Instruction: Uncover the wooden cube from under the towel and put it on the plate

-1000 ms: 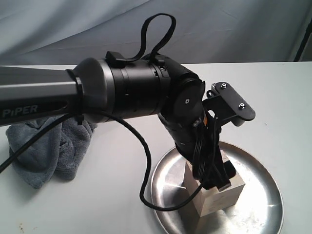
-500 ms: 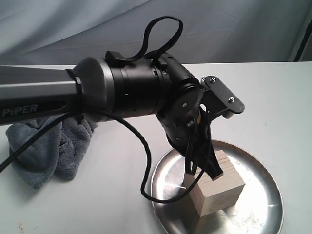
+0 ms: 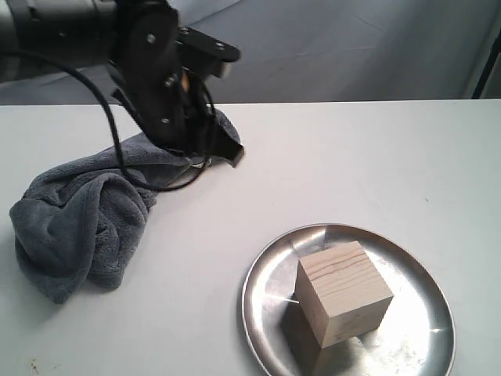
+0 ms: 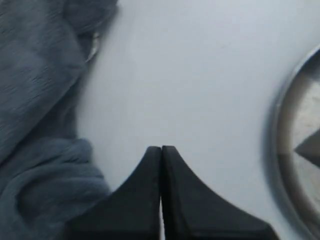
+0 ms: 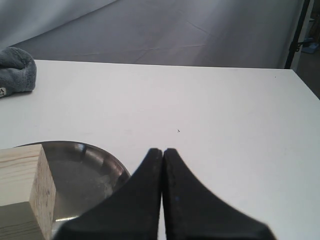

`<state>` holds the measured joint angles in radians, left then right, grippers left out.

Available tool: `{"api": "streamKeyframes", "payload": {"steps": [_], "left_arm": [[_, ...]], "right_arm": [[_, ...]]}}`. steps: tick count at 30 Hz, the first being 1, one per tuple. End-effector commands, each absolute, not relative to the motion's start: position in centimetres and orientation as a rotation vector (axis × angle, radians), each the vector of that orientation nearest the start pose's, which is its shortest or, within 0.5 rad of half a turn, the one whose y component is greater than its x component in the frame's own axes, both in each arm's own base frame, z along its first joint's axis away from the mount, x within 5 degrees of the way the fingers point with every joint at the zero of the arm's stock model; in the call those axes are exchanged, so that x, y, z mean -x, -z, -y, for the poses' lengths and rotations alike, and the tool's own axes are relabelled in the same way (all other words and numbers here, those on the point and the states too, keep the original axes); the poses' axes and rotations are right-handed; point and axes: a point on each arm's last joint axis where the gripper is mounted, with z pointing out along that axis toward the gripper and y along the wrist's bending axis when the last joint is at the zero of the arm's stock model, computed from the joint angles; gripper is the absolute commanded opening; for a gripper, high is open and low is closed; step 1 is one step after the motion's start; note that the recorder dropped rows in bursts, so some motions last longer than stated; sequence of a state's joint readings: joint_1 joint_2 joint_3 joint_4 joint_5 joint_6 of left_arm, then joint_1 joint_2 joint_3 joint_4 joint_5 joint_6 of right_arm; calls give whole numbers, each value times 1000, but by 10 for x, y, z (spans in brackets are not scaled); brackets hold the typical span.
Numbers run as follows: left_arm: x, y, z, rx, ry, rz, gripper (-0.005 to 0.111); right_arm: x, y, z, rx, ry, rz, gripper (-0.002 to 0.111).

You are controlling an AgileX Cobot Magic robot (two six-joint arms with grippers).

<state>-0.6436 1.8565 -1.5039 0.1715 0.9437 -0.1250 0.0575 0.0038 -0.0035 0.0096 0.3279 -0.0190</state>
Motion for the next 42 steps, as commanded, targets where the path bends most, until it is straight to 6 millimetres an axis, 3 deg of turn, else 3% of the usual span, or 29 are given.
{"api": "streamKeyframes", "payload": {"steps": [1,7,11,18,27,42], "left_arm": [[-340,-271,173,-572,-77,-2737,0],[-353,-280,103,-302,-139,-2849,0],[-355,-288,67,-160,-160,-2875,0],[-333,-293,17,33,-175,-2879,0],[-278,-291,-15,200,-110,-2792,0],[-196,-303,-15,189,-97,-2579,0]], "right_arm": [[-54,-184,-4,65,-39,-1800,0],[-54,-184,-4,65,-39,-1800,0],[-54,-184,-4,65,-39,-1800,0],[-54,-184,-4,65,-39,-1800,0],[-54,-184,-4,65,-39,-1800,0],[-54,-184,-4,65,-39,-1800,0]]}}
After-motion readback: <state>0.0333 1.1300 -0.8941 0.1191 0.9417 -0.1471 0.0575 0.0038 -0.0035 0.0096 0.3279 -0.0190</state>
